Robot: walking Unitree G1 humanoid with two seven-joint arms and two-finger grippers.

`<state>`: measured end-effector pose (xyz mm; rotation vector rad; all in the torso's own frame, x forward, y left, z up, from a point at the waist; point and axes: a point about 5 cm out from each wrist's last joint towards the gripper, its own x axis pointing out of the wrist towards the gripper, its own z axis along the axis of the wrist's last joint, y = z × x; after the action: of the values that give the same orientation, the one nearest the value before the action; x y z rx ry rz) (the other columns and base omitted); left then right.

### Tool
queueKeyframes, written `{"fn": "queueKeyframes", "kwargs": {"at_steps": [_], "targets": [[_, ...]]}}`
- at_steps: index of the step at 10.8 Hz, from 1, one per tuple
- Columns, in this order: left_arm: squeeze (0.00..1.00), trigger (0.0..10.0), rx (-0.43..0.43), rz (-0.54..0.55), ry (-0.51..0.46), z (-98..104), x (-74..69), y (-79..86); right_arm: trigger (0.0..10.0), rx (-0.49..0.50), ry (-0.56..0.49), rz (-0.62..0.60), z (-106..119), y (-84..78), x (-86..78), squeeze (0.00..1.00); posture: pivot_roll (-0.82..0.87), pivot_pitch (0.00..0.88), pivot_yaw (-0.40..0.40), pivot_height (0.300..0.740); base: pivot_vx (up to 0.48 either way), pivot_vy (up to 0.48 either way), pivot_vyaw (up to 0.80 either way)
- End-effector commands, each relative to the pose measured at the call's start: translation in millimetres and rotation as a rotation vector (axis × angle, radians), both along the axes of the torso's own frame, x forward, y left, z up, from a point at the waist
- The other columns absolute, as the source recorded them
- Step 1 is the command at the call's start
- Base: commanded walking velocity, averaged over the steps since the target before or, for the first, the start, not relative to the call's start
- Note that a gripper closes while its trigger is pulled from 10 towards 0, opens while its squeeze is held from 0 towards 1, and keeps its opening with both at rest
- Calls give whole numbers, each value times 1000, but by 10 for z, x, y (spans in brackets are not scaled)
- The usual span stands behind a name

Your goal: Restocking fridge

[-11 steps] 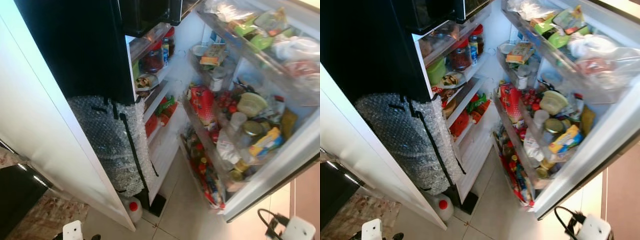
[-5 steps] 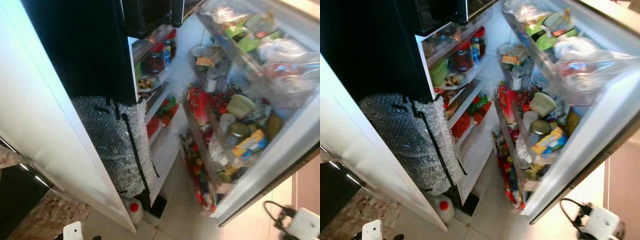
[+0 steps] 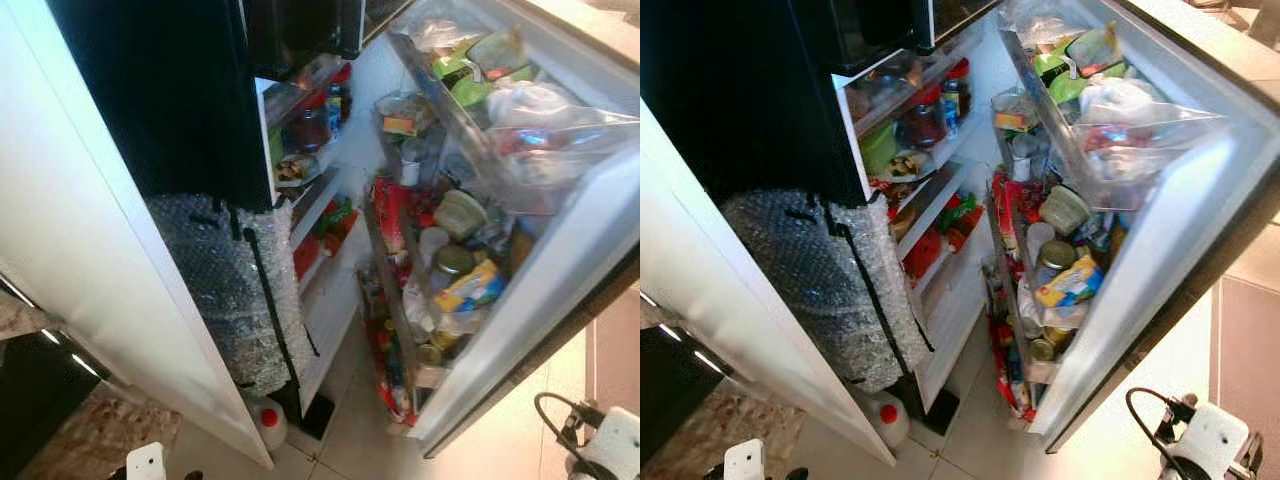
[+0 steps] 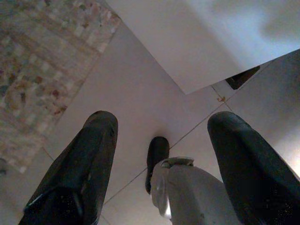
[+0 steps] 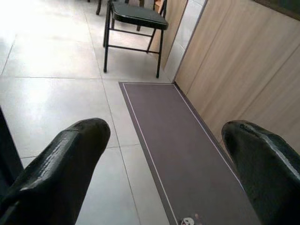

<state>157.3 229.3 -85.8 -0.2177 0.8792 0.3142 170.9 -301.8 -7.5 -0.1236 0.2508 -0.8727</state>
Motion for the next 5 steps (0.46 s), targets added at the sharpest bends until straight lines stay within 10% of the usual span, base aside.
{"fn": "queueKeyframes", "kwargs": {"at_steps": [1, 5], "targets": [[0, 10000, 14, -10, 3, 5, -2, 25, 10000, -25, -20, 7, 58, -22, 49, 0, -81, 9, 25, 740, 0, 0, 0], [0, 10000, 8, -7, 11, -13, -24, -10, 10000, -55, -85, 171, 231, 154, 362, 0, -80, 21, 19, 740, 0, 0, 0]]}}
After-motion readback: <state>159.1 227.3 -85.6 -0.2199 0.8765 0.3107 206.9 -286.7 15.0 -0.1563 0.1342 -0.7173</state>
